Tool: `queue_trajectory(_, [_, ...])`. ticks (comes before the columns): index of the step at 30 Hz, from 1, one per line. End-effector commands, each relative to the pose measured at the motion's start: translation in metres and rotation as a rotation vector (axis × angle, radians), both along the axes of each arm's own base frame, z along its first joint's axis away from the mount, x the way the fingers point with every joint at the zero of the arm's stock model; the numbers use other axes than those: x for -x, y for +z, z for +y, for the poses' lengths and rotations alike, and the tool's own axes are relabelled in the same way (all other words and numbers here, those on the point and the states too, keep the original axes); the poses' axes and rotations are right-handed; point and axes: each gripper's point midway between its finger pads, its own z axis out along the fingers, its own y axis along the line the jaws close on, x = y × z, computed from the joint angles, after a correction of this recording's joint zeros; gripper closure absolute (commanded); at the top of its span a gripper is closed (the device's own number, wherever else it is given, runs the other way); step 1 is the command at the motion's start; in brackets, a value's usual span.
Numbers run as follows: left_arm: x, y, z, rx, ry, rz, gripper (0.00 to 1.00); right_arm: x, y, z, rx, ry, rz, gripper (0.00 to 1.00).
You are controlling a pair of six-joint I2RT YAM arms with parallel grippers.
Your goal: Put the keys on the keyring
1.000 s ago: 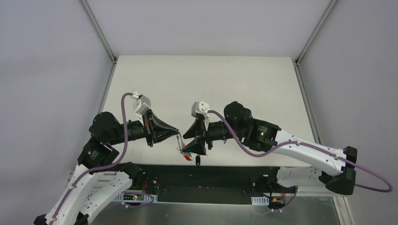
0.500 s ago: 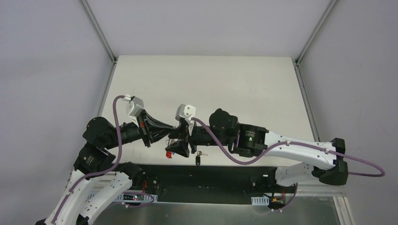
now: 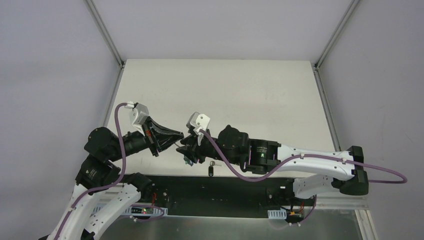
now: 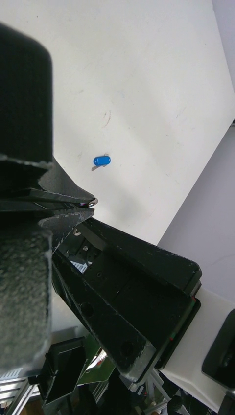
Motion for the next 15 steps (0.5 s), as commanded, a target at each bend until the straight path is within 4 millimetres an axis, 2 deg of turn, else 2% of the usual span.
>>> queue_trajectory(1, [0.022,0.034,0.004,0.060,-0.055,-0.095,1.00,-0.025,0.020,-0.011,-0.055,-0.125,-0.042,0.69])
queue_trajectory(2, [0.023,0.034,0.004,0.060,-0.058,-0.094,1.00,-0.024,0.020,-0.010,-0.053,-0.121,-0.046,0.72])
queue_trajectory(6, [0.027,0.035,0.003,0.062,-0.078,-0.096,1.00,-0.021,0.024,-0.009,-0.066,-0.091,-0.066,0.99])
queue_trajectory(9, [0.030,0.034,0.003,0.063,-0.089,-0.095,0.99,-0.020,0.024,-0.011,-0.070,-0.083,-0.075,1.00])
queue_trajectory(10, [0.031,0.034,0.004,0.065,-0.085,-0.098,0.93,-0.019,0.025,-0.013,-0.072,-0.080,-0.074,1.00])
queue_trajectory(13, [0.033,0.033,0.009,0.065,-0.062,-0.108,0.65,-0.013,0.026,-0.020,-0.089,-0.054,-0.060,1.00])
queue_trajectory(15, [0.033,0.032,0.014,0.068,-0.035,-0.116,0.51,-0.008,0.029,-0.026,-0.105,-0.038,-0.046,1.00])
